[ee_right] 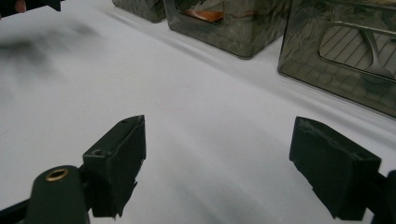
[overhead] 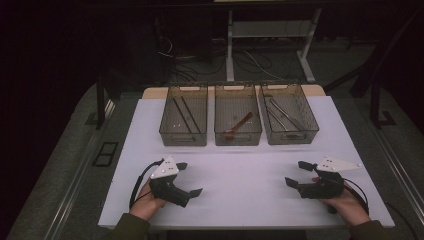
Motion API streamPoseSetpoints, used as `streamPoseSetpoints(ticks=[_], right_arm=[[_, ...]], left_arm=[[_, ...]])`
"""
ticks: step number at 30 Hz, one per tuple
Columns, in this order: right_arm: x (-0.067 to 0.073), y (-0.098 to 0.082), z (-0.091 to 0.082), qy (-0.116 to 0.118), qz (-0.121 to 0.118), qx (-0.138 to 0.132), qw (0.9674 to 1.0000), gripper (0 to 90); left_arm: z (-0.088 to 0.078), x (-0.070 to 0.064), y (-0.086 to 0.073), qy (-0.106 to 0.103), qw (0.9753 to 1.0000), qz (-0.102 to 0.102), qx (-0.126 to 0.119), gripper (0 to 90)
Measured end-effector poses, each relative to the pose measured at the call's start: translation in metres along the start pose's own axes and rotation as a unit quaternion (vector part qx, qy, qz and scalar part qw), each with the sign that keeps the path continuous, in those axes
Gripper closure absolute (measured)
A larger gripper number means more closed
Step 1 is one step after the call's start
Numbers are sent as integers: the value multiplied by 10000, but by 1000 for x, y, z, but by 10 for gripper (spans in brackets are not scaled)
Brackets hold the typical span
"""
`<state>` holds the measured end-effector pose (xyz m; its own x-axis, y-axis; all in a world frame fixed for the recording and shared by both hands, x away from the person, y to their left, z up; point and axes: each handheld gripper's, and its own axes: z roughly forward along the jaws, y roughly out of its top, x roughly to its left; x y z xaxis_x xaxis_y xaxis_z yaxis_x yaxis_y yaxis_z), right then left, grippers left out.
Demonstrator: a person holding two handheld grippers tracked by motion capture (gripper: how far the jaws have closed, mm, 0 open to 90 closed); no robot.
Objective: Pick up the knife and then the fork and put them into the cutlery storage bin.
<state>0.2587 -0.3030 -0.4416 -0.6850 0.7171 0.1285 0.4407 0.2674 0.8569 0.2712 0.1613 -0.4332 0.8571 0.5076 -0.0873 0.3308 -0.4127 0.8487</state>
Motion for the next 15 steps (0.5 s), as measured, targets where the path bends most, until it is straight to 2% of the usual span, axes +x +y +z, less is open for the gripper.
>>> streamPoseSetpoints(ticks=[8, 15], right_arm=[[1, -1, 1, -16, -91, 77, 9999, 179], [0, 0, 1, -18, -88, 38, 10000, 173]], left_arm=[[0, 0, 0, 17, 10000, -17, -1, 0], [0, 1, 0, 19, 10000, -12, 21, 0]])
